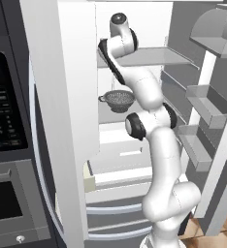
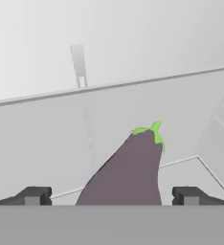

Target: Pick eggplant from the fridge and place it on the plate on the counter.

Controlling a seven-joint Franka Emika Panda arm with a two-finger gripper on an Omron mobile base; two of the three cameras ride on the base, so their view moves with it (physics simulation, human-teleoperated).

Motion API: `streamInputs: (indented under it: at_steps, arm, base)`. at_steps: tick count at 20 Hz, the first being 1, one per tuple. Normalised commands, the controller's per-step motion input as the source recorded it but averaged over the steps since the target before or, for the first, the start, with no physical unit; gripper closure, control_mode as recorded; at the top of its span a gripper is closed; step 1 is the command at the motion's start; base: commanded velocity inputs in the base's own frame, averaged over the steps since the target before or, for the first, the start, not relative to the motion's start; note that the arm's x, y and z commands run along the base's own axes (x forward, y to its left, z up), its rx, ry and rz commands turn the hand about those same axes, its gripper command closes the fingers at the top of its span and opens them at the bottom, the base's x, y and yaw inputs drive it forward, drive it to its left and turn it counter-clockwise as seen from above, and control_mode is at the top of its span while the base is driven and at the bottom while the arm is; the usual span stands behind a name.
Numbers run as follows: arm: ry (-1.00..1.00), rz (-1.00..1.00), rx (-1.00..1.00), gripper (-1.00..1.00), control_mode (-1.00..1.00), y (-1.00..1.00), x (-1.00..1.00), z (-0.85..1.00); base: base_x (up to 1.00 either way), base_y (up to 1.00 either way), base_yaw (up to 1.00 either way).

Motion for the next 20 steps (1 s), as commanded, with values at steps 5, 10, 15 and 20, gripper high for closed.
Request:
streamInputs:
  at_steps: [5,10,15,20]
  arm:
    - [0.02,0.00,0.00,-1.00,-1.00,-0.02,0.02,-0.14]
    - [0.01,0.00,0.00,-1.00,-1.00,0.00,0.00,-0.10]
    - [0.00,0.00,0.00,-1.00,-1.00,0.00,0.00,0.00]
    - [0.00,0.00,0.00,-1.00,-1.00,0.00,0.00,0.00]
  base:
    - [0.00,0.00,0.00]
    - [0.00,0.00,0.00]
    - [0.00,0.00,0.00]
    - [0.00,0.00,0.00]
